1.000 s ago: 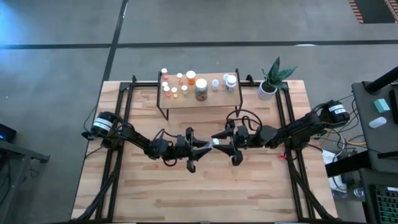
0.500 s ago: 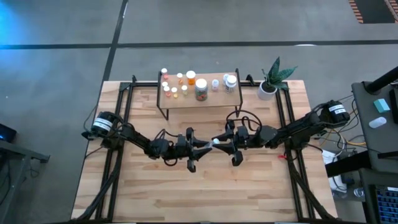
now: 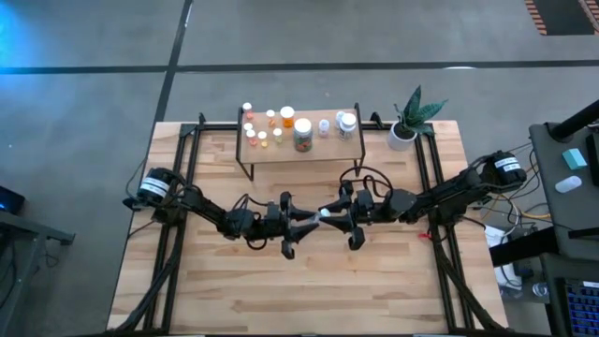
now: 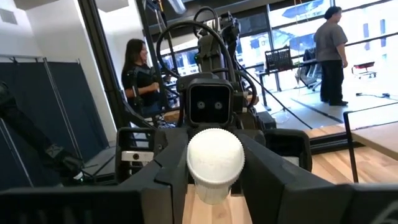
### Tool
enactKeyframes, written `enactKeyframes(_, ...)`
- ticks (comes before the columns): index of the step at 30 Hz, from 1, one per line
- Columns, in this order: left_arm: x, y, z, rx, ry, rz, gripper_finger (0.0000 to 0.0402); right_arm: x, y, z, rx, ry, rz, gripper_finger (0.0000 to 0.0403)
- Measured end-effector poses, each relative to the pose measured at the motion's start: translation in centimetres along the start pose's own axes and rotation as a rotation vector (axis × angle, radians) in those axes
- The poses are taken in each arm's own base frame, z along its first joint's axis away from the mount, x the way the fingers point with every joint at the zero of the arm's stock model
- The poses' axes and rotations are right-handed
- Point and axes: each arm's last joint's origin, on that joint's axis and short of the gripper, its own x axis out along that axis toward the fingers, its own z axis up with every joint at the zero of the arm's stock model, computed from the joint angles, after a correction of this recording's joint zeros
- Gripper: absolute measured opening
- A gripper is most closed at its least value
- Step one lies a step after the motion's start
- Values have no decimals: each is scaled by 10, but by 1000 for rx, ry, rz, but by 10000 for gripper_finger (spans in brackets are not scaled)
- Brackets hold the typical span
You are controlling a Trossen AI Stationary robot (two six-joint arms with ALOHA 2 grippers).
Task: Pick and place medicine bottles onto shelf by color
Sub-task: Put the blue pill bottle on the shelf
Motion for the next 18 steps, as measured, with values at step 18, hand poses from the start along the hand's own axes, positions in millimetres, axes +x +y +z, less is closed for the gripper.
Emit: enactKeyframes(18, -13, 6, 8, 26, 17, 59, 203, 0, -8, 0, -35, 11, -103, 116)
